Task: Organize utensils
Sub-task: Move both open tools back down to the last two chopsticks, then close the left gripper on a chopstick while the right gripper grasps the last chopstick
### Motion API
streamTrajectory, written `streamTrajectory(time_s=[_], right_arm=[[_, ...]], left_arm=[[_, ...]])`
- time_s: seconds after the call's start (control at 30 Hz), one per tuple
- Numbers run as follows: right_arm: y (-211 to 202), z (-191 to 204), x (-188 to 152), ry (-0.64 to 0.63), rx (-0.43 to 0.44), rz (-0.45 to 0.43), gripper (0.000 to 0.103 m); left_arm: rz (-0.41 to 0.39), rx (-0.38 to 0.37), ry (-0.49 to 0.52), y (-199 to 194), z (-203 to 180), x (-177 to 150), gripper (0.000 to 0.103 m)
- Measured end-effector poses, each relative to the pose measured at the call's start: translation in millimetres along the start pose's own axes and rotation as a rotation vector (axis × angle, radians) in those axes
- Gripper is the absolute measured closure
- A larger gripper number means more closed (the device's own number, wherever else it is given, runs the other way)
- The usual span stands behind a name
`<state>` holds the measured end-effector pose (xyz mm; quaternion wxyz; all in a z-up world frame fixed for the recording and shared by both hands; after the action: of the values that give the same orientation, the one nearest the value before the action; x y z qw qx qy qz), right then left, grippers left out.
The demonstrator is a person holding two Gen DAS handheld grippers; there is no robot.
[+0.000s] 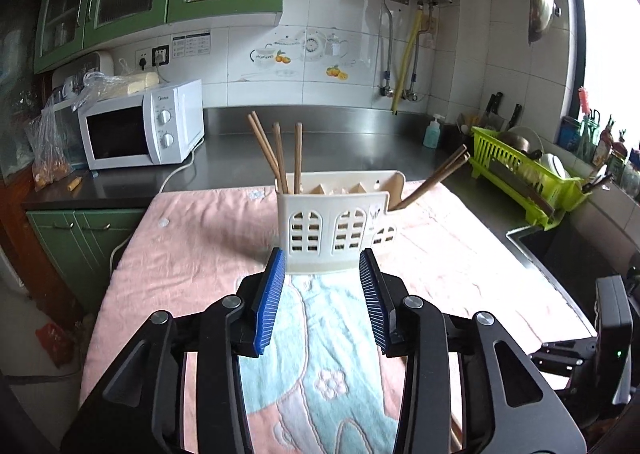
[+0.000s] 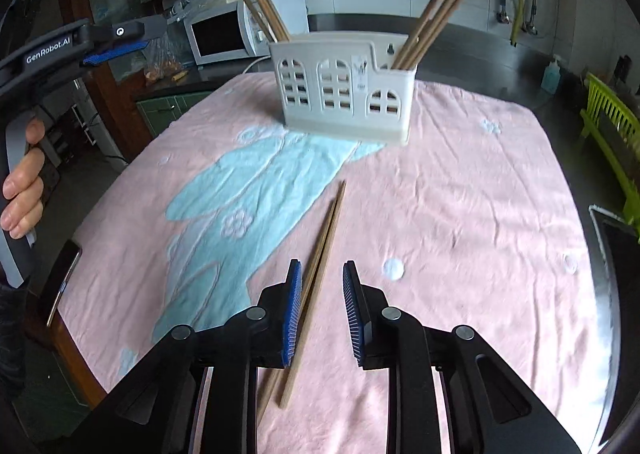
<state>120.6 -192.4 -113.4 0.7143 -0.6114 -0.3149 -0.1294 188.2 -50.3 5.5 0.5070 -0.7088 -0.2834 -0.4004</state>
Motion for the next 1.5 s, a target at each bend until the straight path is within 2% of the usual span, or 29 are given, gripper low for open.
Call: streamTrajectory(time_s=[0.2,0.43,0.57,0.7,0.73,0.93,1.23,1.5], right_arm=[[17,3,-38,0.031,-0.045,0.017,0.082],[29,10,-49,0.022,-0.066,0.035,0.084],[34,13,-55,0.011,-0.081,0.043,0.090],[34,17,-59,-0.019,-0.118,0.029,0.091],[33,17,-59,-0.024,-0.126,0.025,0.095],[25,0,-66,0.020,-0.134,0.017,0.097],[11,-26,-84,0.066,-0.138,0.014,0.097],[1,-38,-95,0.083,-0.105,0.010,0.097]], left_arm=[[0.035,0.001,-0.028,-1,1,-40,0.062],[0.061,0.005,-0.077,-5,4,-72,0.061],[0.085,0.003,-0.094,-4,4,-89,0.061],[0.107,-0.002,-0.113,-3,4,-102,0.061],[0.114,-0.006,-0.115,-2,2,-106,0.061],[0.167,-0.043,-0.106,2,-16,-133,0.061],[0.255,-0.119,-0.109,17,-69,-180,0.061],[0.321,-0.134,-0.122,36,-102,-211,0.062]])
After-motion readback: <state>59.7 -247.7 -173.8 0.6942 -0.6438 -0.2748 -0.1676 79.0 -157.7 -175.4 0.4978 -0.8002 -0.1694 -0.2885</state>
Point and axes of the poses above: each gripper's, at about its wrist camera, not at the fingertips, and y roughly the way its jaws point, z to its left, x to its top, the point moved 8 cm from there along y, roughly the way its jaws point, and after that the axes turned 9 degrees about -x, right-handed, at the moved point
